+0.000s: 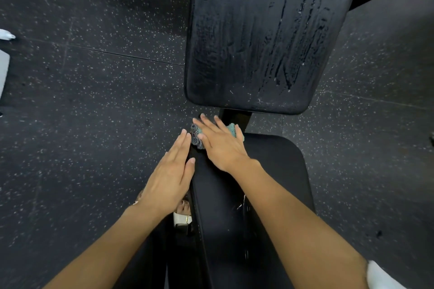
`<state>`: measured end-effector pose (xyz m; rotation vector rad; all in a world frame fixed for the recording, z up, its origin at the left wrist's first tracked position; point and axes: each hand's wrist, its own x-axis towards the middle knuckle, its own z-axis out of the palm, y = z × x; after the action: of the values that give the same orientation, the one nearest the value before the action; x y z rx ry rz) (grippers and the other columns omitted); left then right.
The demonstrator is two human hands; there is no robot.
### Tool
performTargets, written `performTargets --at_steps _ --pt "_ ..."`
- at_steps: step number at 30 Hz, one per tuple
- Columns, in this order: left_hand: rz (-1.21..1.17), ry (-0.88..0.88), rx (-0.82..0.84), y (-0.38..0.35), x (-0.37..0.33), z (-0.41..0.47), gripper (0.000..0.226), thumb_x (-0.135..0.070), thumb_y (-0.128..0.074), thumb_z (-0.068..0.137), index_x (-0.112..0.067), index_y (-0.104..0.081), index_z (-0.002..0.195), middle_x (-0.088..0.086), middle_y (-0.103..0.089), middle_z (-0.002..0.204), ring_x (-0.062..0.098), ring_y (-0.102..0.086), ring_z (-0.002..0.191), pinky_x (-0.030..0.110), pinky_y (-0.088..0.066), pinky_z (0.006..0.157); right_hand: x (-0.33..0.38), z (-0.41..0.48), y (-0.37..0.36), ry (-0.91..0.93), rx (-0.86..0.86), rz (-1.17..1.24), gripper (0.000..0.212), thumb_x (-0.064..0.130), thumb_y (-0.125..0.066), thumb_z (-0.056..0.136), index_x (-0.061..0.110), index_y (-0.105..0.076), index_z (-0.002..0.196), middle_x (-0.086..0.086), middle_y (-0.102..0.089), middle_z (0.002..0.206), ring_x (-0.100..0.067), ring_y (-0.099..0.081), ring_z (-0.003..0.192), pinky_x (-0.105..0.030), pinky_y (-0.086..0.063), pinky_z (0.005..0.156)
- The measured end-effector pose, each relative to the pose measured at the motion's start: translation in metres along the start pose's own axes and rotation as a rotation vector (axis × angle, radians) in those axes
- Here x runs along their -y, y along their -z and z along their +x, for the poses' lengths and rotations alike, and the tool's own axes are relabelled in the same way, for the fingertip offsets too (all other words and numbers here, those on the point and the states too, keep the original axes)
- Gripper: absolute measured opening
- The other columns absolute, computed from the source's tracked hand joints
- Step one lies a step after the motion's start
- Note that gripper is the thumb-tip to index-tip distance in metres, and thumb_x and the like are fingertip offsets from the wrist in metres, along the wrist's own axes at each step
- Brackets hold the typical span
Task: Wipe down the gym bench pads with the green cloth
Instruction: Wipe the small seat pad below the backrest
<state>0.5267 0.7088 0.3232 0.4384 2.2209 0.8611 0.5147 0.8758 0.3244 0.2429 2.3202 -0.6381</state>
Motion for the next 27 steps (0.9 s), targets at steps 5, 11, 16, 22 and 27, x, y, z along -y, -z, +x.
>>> performTargets --at_steps 5,11,16,22,27 --pt "0.015 -0.015 0.029 0.003 0.000 -0.002 0.056 -0.029 -0.028 0.107 -0.022 -0.005 0.157 -0.016 0.006 0.163 -0.007 0.004 0.147 0.023 -0.005 0.123 0.002 -0.009 -0.001 -0.014 -0.013 0.012 0.047 0.039 -0.020 0.107 0.040 -0.015 0.154 0.020 -0.009 0.162 -0.010 -0.001 0.150 -0.051 0.006 0.118" --pt "0.032 -0.061 0.066 0.008 0.003 0.000 0.055 -0.028 -0.029 0.107 -0.023 -0.004 0.156 -0.014 0.005 0.163 -0.005 0.003 0.148 0.027 -0.007 0.125 0.002 -0.048 -0.004 -0.009 -0.037 0.038 0.047 0.041 -0.020 0.106 0.043 -0.015 0.153 0.023 -0.009 0.161 -0.005 0.001 0.150 -0.045 0.008 0.119" --pt "0.023 -0.089 0.111 0.011 0.003 0.003 0.054 -0.023 -0.030 0.107 -0.029 0.004 0.149 -0.018 0.009 0.161 -0.004 0.003 0.148 0.030 -0.009 0.125 0.016 -0.062 -0.014 -0.045 -0.040 0.057 0.049 0.043 -0.020 0.106 0.043 -0.010 0.154 0.023 -0.003 0.161 -0.007 0.008 0.150 -0.049 0.014 0.117" --pt "0.059 -0.107 0.140 0.012 0.006 0.007 0.061 -0.051 -0.017 0.099 -0.027 0.005 0.151 -0.016 0.011 0.161 -0.005 0.009 0.148 0.029 -0.004 0.125 0.007 -0.046 -0.013 -0.044 -0.055 0.020 0.048 0.041 -0.017 0.106 0.042 -0.011 0.154 0.024 -0.003 0.161 -0.005 0.010 0.149 -0.047 0.015 0.118" --pt "0.139 -0.133 0.189 0.012 0.005 0.011 0.071 -0.059 0.004 0.086 -0.030 0.010 0.150 -0.019 0.017 0.161 -0.011 0.022 0.143 0.020 0.009 0.120 -0.025 -0.047 -0.002 -0.154 -0.057 -0.008 0.048 0.039 -0.016 0.107 0.041 -0.009 0.154 0.024 -0.001 0.161 -0.005 0.011 0.149 -0.047 0.010 0.120"
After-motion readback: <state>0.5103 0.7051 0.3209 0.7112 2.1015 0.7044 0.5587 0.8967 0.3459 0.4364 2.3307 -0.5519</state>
